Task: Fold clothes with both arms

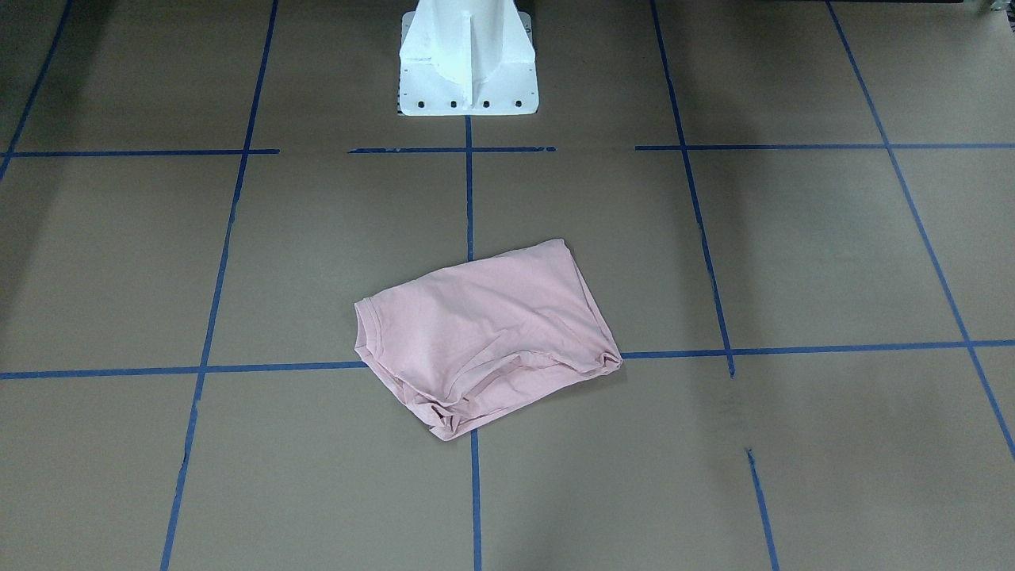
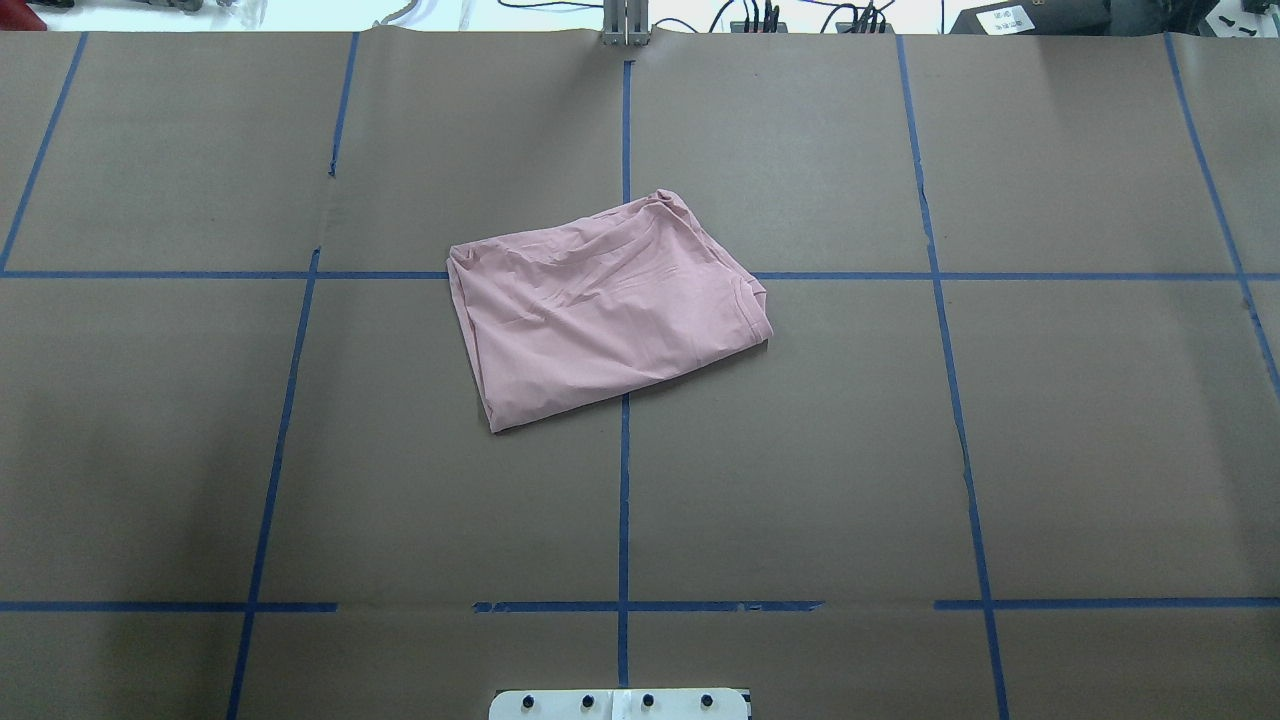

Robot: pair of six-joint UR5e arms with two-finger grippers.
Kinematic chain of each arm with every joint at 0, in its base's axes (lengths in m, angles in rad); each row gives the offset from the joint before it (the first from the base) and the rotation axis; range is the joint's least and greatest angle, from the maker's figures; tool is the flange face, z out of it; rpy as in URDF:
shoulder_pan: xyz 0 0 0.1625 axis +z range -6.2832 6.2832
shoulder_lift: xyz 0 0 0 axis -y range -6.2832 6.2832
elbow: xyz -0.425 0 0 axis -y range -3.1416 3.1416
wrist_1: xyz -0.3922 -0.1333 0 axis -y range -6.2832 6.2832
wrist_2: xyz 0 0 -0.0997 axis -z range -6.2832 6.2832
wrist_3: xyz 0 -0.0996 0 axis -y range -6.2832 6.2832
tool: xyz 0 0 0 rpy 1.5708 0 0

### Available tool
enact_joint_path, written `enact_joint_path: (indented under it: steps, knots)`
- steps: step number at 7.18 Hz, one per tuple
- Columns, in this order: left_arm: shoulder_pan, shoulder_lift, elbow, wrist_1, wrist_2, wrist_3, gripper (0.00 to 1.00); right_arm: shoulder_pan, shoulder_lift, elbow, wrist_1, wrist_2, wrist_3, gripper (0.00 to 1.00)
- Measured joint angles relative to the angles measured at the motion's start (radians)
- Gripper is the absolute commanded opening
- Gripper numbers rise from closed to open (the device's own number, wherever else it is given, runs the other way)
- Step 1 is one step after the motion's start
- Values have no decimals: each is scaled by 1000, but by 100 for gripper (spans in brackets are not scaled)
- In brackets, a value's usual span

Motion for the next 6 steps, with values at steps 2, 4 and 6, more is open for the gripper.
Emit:
enact_joint_path:
  steps: [2, 4, 6]
  knots:
    - [1, 1, 1, 5, 0, 0, 100, -3, 1, -9, 81, 1, 88, 100]
    - [1, 3, 3, 5, -1, -2, 100, -17, 1, 21, 94, 2, 151, 100]
    - [1, 5, 5, 4, -3, -46, 100, -29, 0, 27, 95, 0, 165, 100]
